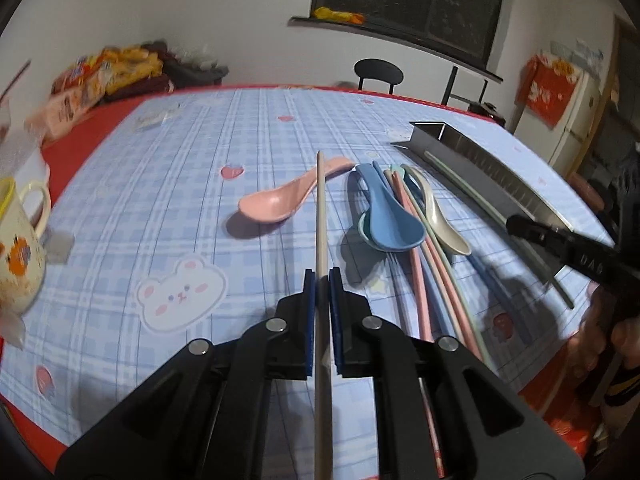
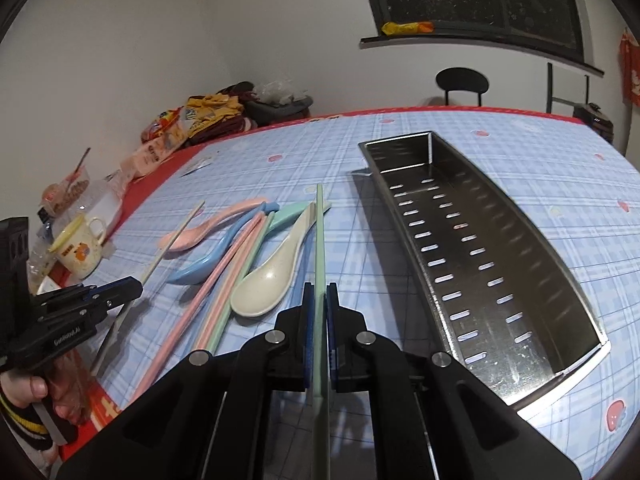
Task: Organize utensils
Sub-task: 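Carry both chopsticks into the steel holder and open both tools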
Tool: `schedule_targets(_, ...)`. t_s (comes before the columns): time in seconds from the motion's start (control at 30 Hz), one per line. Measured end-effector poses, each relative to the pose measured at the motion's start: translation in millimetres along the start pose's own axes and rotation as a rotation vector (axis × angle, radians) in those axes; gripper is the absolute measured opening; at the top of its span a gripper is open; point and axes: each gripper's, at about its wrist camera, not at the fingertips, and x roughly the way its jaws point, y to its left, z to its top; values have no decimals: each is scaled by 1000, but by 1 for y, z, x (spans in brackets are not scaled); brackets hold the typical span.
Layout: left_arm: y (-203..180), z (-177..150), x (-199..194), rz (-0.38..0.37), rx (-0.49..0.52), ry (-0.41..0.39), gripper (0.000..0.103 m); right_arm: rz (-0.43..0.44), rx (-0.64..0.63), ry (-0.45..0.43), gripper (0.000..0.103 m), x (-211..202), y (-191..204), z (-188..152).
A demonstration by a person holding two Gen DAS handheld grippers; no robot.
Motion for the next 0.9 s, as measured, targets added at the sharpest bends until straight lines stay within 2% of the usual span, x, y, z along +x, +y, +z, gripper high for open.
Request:
schedule_targets(0.17, 5, 14, -21, -12, -96, -49, 11, 79, 39, 10, 6, -3, -11, 9)
schedule_targets(0.33, -19, 34, -27, -65, -157, -93, 11, 104, -33, -16, 6, -8, -24, 33)
schedule_targets(0.57, -83, 69, -4, -165, -173, -100, 11, 71, -65, -34, 6, -5, -65, 67)
schedule_targets(0.7, -119, 85, 20, -217, -192, -80, 11, 109, 28, -21, 6, 0, -99, 63)
schedule_targets(0.9, -157, 99, 63, -292, -289, -23, 11, 97, 108, 17, 6, 8, -125, 59)
